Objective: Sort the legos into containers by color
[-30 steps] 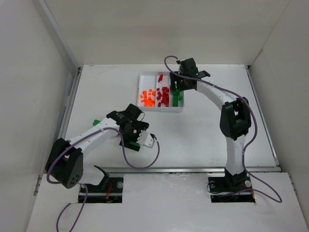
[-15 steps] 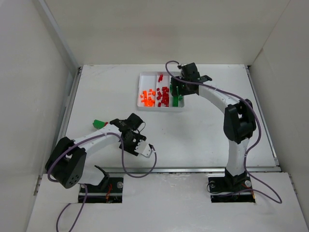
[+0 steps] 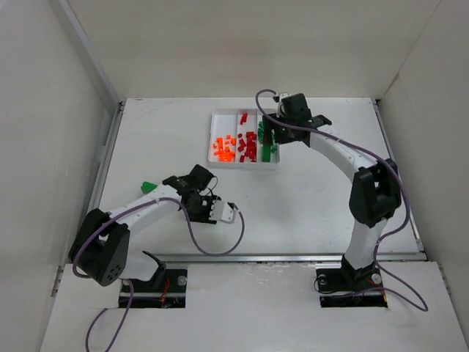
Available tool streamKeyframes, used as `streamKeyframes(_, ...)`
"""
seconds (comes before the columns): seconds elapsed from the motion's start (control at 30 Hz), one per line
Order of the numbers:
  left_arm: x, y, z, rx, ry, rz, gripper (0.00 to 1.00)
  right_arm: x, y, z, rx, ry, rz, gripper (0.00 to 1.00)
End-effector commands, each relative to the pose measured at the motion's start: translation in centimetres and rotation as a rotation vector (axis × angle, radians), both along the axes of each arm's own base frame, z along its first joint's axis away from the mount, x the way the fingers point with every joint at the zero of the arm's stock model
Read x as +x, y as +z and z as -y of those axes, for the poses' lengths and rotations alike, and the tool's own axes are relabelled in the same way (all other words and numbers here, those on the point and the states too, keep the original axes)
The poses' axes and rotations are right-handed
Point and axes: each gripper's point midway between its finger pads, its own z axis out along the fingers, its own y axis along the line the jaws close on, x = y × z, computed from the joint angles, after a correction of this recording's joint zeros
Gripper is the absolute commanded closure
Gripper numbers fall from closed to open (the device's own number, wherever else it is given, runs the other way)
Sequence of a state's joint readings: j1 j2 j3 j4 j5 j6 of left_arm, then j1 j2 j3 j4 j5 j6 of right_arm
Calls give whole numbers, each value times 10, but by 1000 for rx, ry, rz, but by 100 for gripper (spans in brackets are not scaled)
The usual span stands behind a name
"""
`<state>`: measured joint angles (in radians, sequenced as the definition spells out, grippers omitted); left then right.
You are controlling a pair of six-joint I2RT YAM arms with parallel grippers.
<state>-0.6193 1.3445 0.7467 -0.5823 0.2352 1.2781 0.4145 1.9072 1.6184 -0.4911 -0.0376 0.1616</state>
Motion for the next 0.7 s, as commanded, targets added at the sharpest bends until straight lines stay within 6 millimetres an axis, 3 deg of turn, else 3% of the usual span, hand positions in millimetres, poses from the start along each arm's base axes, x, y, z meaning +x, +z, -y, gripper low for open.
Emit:
streamKeyframes(0.0,31,51,32,-256,207,-34,100,-15,57,-6,41,103,137,20)
streamKeyframes(0.07,44,74,34,-359,342,-91,100,-34,77,-7,60,182,195,20)
streamKeyframes(0.1,52,101,48,-460,347,-109,100,-41,83,-6,39,244,225,19)
streamKeyframes(0.17,62,125,54,-554,394,-143,100,-65,103,-18,92,394,272,18)
streamKeyframes(0.2,64,133,59,-591,407,-167,100,-75,103,-20,85,461,279,18)
streamKeyframes(0.23,62,155,72,-668,397,-207,100,-83,108,-24,100,507,285,18)
streamKeyframes(0.27,64,162,75,-698,400,-230,100,-102,107,-41,141,604,261,18)
streamKeyframes(0.33,57,181,86,-761,363,-296,100,-120,120,-57,158,706,298,18)
streamKeyframes(0.4,48,192,94,-799,325,-367,100,-145,127,-81,208,818,301,18)
streamKeyframes(0.5,41,202,98,-820,276,-397,100,-165,141,-105,289,936,328,18)
streamKeyframes(0.67,33,209,102,-816,237,-402,100,-174,162,-122,357,1056,373,21)
